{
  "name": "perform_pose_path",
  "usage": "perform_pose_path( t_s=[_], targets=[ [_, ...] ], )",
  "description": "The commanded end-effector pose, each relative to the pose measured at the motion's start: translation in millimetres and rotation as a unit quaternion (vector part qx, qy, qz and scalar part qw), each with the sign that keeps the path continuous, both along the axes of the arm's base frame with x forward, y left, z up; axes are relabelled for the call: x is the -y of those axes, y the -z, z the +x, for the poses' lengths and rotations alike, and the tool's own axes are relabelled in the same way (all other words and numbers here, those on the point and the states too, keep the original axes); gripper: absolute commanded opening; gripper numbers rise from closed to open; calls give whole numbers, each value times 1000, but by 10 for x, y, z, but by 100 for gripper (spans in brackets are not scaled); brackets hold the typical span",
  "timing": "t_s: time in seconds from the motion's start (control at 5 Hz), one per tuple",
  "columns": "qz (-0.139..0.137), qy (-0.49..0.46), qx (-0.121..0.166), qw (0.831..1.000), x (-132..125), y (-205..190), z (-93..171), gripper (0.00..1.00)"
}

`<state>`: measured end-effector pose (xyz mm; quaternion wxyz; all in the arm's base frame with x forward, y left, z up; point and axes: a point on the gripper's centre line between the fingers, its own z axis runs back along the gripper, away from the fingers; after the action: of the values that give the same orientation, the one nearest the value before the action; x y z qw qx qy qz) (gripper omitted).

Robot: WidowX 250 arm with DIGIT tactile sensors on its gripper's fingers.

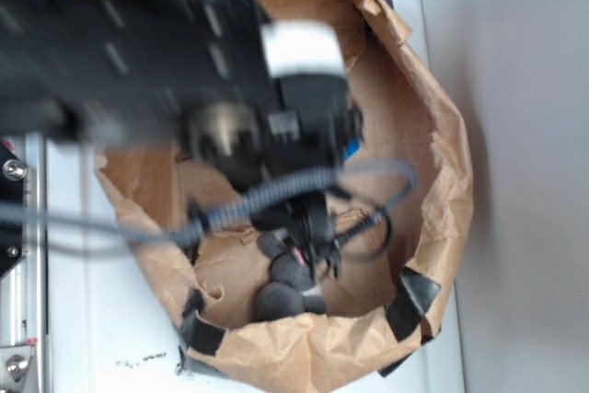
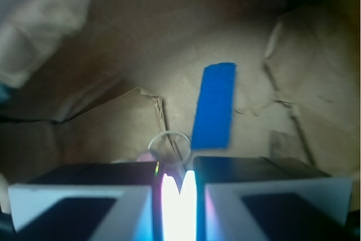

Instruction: Grab the blue sponge.

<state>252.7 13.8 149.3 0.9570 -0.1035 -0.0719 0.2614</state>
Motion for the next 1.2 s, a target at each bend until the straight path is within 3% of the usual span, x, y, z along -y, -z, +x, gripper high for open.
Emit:
perform_pose_path(
  t_s=[0.0, 0.2, 1.0],
  targets=[
    [7, 16, 35, 999, -118, -372, -65, 0],
    [34, 10, 34, 999, -97, -127, -69, 100],
    [38, 55, 25, 997, -125, 737, 108, 100]
  ],
)
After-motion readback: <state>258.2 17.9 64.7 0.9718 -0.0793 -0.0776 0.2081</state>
